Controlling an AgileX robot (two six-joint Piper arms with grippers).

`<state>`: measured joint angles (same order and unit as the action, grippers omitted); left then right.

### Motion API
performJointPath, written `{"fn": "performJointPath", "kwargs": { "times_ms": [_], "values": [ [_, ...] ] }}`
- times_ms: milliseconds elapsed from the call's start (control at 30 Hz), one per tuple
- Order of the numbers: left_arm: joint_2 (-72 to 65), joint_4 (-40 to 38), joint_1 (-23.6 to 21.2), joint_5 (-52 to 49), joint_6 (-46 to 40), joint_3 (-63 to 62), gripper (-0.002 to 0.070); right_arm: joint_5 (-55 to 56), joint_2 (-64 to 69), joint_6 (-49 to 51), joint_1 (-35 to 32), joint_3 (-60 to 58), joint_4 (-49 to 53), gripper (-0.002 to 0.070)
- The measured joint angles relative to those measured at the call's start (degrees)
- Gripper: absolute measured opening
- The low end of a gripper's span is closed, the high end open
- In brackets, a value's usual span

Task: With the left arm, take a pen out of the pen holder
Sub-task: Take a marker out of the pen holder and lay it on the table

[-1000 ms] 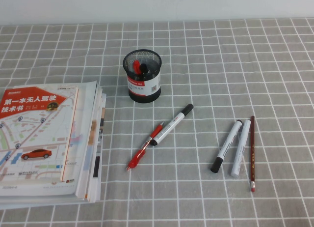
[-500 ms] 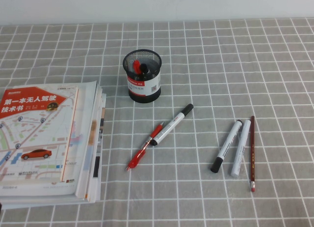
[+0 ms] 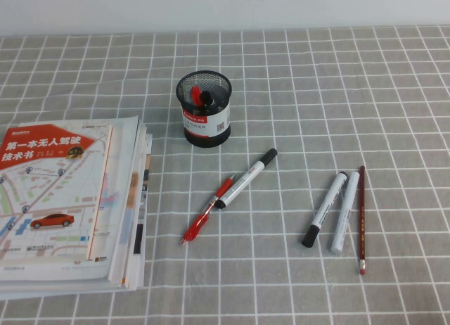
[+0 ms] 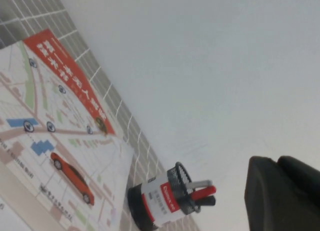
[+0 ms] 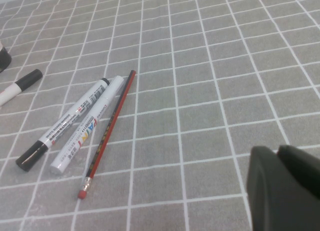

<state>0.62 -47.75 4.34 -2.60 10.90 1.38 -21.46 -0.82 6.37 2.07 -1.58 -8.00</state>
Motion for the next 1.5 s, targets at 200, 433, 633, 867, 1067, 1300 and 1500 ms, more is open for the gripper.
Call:
{"fn": "performJointPath", "kwargs": {
  "times_ms": [200,433,633,867,1067,1300,1500],
  "values": [
    [0.00,-1.38,0.00,-5.15,-5.27,-2.30,0.0000,0.00,0.00,0.00,0.00,0.00,0.00,-0.0013],
    [-10.65,0.53,0.00,-16.02,-31.86,-20.54,0.0000,0.00,0.00,0.00,0.00,0.00,0.00,-0.0013],
    [-29.35,0.44,0.00,-20.31,-47.29,-34.47,0.0003,0.00,0.00,0.00,0.00,0.00,0.00,-0.0013],
    [-49.37,-17.75,1.91,-23.38,-72.01,-44.18,0.0278,0.00,0.00,0.00,0.00,0.00,0.00,-0.0013],
    [-63.94,-30.53,8.94,-23.38,-90.35,-49.39,0.0444,0.00,0.00,0.00,0.00,0.00,0.00,-0.0013],
    [-79.63,-32.15,11.35,-23.83,-99.26,-57.08,0.0458,0.00,0.00,0.00,0.00,0.00,0.00,-0.0013],
    [-88.23,-36.11,11.45,-23.96,-105.30,-62.13,0.0459,0.00,0.00,0.00,0.00,0.00,0.00,-0.0013]
  ]
}}
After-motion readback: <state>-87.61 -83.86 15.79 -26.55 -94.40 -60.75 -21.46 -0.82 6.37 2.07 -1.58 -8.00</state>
